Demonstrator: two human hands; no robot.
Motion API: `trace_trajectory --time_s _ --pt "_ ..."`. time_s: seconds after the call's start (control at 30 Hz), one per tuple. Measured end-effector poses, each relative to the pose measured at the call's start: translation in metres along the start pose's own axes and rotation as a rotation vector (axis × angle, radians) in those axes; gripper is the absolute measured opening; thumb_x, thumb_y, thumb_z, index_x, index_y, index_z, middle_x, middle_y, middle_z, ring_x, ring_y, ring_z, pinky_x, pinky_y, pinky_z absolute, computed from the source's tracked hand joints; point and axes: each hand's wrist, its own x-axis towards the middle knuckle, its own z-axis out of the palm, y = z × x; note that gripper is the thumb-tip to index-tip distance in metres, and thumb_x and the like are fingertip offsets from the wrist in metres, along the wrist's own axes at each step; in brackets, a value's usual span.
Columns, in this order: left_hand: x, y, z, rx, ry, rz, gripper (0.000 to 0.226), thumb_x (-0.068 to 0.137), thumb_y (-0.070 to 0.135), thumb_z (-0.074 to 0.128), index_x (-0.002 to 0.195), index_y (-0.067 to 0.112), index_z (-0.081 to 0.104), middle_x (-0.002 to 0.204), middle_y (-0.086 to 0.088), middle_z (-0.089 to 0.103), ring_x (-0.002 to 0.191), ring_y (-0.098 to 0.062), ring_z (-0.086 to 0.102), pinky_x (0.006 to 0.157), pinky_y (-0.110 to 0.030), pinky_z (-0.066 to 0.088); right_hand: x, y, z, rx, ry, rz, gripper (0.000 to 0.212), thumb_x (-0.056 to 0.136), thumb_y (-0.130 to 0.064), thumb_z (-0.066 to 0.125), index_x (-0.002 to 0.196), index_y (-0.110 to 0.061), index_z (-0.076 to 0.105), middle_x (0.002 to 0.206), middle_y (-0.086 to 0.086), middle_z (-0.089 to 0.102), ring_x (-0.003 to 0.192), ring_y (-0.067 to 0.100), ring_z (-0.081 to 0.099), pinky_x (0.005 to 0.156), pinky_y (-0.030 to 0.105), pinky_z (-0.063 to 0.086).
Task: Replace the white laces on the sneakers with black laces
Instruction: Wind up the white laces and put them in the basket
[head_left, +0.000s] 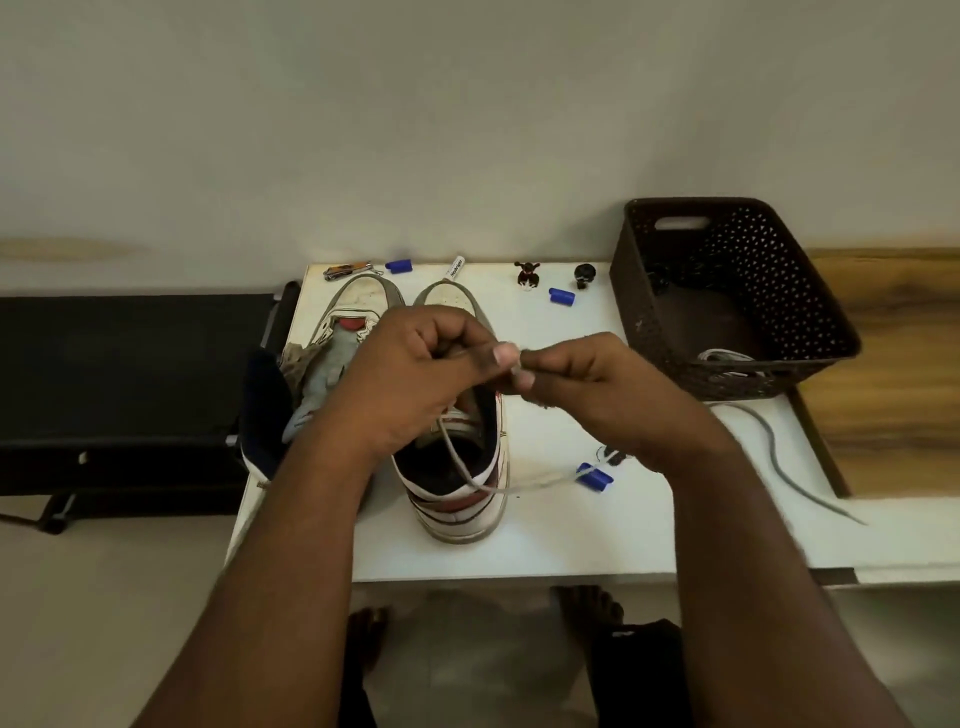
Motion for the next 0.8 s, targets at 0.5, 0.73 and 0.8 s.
trace_trajectory --time_s 0.5,0.73,0.8 --pt "0.001 0.003 0.011 0.081 -0.142 -0.01 0.011 0.088 0.027 0.068 0.082 0.018 0.072 0.077 -0.016 0.067 0.064 -0.017 0.057 0.065 -0.024 0.046 -0.003 -0.008 -0.012 0.41 0.399 -0.277 0.024 0.096 -0.01 0.051 0.113 -0.009 0.068 0.11 0.003 0.071 0.109 0.014 0.065 0.091 0.028 0.05" --pt "0.004 0.001 0.009 0.006 0.023 0.099 0.01 0.082 0.017 0.074 0.073 0.019 0.071 0.064 -0.003 0.066 0.058 -0.009 0.056 0.057 -0.019 0.044 -0.013 -0.008 -0.013 0.147 -0.197 0.071 0.021 0.095 -0.01 0.054 0.105 -0.01 0.072 0.096 0.002 0.075 0.09 0.009 0.07 0.075 0.018 0.053" --pt "0.005 0.001 0.014 -0.047 0.049 0.1 0.011 0.082 0.024 0.07 0.071 0.023 0.069 0.064 0.006 0.065 0.06 -0.006 0.057 0.059 -0.02 0.047 -0.015 -0.01 -0.013 0.475 -0.333 -0.016 0.024 0.093 -0.011 0.055 0.111 -0.004 0.069 0.102 0.013 0.073 0.099 0.023 0.069 0.085 0.028 0.054"
